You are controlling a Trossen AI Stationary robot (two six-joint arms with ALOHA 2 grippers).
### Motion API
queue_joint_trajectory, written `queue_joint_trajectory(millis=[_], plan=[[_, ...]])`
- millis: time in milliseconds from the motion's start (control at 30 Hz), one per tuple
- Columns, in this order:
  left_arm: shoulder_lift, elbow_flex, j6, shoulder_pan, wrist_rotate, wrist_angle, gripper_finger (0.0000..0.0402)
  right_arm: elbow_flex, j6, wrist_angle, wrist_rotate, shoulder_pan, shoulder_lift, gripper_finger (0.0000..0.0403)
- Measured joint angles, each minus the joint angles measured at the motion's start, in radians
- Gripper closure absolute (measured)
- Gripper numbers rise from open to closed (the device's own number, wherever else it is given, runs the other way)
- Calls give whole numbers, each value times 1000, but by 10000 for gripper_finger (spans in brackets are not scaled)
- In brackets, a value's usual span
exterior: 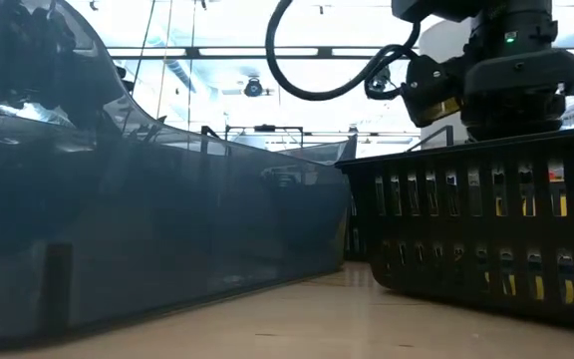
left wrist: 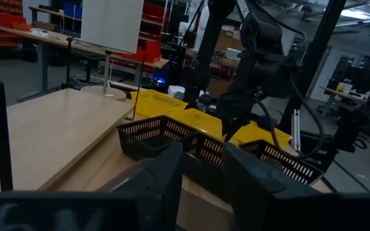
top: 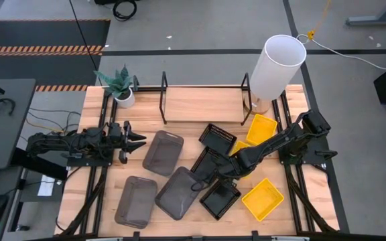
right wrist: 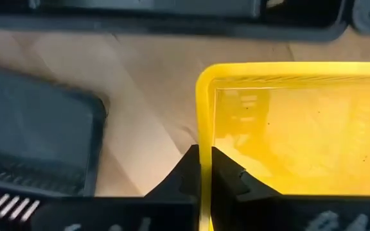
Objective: Stack baskets on shelf by color
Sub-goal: Stack the middle yellow bin on top of the top yellow bin
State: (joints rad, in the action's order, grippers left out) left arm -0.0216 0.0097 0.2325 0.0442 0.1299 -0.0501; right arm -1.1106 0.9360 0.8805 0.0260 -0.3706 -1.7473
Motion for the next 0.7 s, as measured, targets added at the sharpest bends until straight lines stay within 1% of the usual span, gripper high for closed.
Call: queue_joint_trajectory(millis=[133, 300, 600, 700], plan=[[0, 0, 0, 0, 0, 1, 285, -36, 4, 91, -9, -2, 7, 393], [0, 0, 0, 0, 0, 2, 285, -118, 4, 187, 25, -13, 41, 394], [0, 0, 0, 0, 0, 2, 285, -273, 14, 428, 90, -40, 66, 394], [0, 0, 0, 0, 0, 2, 285, -288, 13, 505, 117, -41, 67, 394]])
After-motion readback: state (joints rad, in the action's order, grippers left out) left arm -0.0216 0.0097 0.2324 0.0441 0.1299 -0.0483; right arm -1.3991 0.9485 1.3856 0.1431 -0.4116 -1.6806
